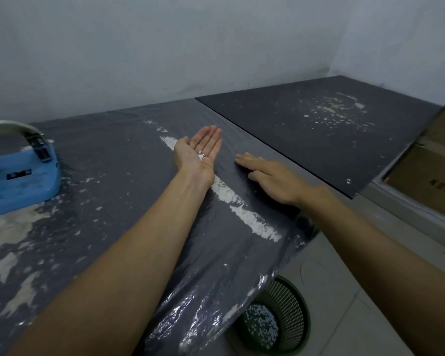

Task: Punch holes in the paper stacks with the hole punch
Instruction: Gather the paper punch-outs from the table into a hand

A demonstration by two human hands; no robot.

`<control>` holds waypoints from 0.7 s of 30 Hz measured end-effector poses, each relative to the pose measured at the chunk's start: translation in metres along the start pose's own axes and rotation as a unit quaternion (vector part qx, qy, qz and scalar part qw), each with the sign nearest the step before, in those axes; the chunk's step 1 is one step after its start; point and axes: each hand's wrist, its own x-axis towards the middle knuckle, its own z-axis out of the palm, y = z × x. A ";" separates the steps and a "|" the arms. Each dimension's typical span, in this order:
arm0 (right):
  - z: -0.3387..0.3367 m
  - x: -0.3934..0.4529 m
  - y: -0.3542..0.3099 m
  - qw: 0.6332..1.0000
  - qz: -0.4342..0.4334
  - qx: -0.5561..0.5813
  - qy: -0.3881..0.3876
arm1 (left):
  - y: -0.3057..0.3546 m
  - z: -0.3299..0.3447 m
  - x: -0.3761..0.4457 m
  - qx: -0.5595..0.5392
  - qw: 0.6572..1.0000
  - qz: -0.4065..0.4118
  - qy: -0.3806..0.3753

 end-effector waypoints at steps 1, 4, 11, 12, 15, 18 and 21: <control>0.000 -0.002 -0.001 1.000 -0.009 0.007 0.006 | 0.000 0.000 0.000 0.002 1.000 0.000 -0.001; -0.004 -0.001 -0.002 0.997 -0.004 0.011 0.080 | -0.003 0.000 -0.001 0.008 1.000 -0.002 -0.005; 0.000 0.019 -0.020 0.983 -0.112 -0.131 0.066 | 0.001 -0.003 0.001 0.008 1.000 -0.002 -0.001; -0.001 0.019 -0.019 0.978 -0.124 -0.155 0.065 | 0.001 -0.004 0.001 0.008 1.000 -0.002 0.000; -0.007 0.013 -0.019 0.965 -0.158 -0.198 0.071 | -0.001 -0.003 0.000 0.011 1.000 -0.003 -0.001; -0.012 0.006 -0.022 0.960 -0.174 -0.195 0.097 | -0.002 -0.001 -0.003 0.013 1.000 -0.007 0.000; -0.014 0.003 -0.025 0.960 -0.154 -0.214 0.096 | -0.002 0.001 -0.006 0.008 1.000 -0.012 -0.001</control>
